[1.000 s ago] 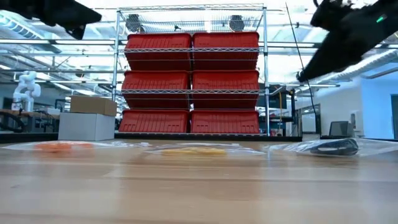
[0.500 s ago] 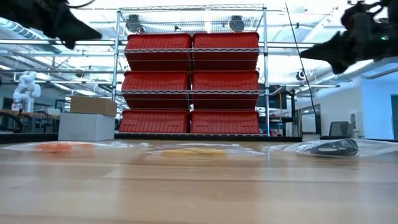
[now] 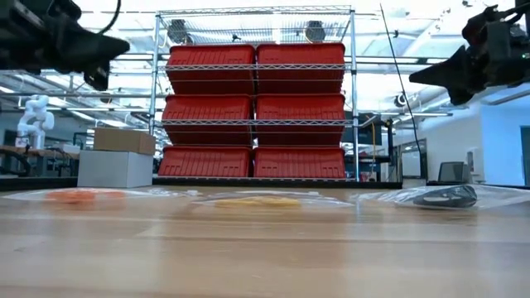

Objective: Sort rubber bands
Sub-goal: Return to Home Position

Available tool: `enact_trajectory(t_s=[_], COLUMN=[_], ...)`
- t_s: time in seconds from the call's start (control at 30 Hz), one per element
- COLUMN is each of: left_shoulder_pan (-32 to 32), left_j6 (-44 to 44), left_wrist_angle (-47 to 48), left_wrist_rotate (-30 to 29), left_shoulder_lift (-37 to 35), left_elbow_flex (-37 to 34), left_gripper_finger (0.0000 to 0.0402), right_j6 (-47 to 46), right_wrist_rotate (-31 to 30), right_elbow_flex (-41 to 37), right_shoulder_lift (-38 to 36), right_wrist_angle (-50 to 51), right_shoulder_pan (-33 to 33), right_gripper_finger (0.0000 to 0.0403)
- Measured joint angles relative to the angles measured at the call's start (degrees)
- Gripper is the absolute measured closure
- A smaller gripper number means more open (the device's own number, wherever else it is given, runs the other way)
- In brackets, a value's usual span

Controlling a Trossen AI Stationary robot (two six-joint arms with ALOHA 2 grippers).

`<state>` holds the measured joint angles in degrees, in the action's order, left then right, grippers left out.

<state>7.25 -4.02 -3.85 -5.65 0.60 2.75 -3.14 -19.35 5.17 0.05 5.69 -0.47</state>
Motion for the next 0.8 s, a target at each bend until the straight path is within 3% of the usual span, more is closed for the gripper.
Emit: enact_trajectory(t_s=[0.1, 0.27, 0.47, 0.6, 0.8], left_shoulder_pan=[0.02, -2.04, -9.11, -14.02, -17.67], left_j6=[2.17, 7.15, 9.26, 8.77, 5.93], left_wrist_angle=[-0.52, 1.28, 0.75, 0.88, 1.20], left_wrist_rotate=[1.05, -7.89, -10.98, -9.81, -7.54], left_shoulder_lift=[-0.59, -0.58, -0.14, -0.20, 0.03], left_elbow_flex=[0.29, -1.21, -2.28, -2.28, -2.31], left_gripper_finger=[0.0400, 0.0400, 0.0400, 0.0400, 0.0400], right_j6=[-0.68, -1.41, -3.08, -2.25, 2.46], right_wrist_rotate=[0.14, 0.21, 3.90, 7.38, 7.55], right_elbow_flex=[0.00, -0.16, -3.59, -4.37, -4.37], right_shoulder_lift=[0.00, 0.00, 1.46, 3.07, 5.76], right_wrist_angle=[0.95, 1.16, -6.26, -8.18, -8.18], right_shoulder_pan=[-0.02, -0.37, -4.50, -9.50, -14.10], right_gripper_finger=[0.0403, 0.0403, 0.0403, 0.0403, 0.0403])
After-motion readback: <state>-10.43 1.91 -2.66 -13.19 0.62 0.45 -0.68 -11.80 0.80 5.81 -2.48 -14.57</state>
